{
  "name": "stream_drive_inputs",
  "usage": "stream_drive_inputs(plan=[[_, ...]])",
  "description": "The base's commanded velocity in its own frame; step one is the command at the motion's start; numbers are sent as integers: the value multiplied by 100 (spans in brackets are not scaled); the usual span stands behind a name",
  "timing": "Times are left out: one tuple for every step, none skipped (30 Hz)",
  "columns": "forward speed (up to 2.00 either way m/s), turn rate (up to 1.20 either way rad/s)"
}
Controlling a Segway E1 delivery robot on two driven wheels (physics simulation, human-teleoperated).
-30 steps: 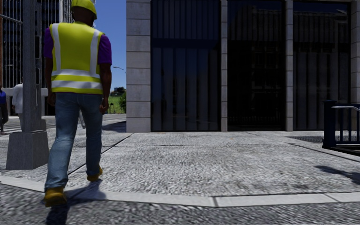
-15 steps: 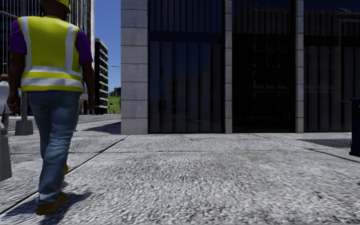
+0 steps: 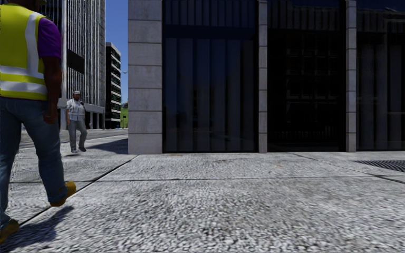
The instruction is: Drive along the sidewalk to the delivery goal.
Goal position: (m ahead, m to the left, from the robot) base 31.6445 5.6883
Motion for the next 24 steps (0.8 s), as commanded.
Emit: stream_drive_inputs(plan=[[126,0],[126,0],[126,0],[126,0],[126,0],[126,5],[126,5],[126,13],[126,22],[126,39],[126,39],[126,59],[126,80],[126,86],[126,88],[126,88],[126,88],[126,89],[126,89],[126,89],[126,89],[126,89],[126,87],[126,75]])
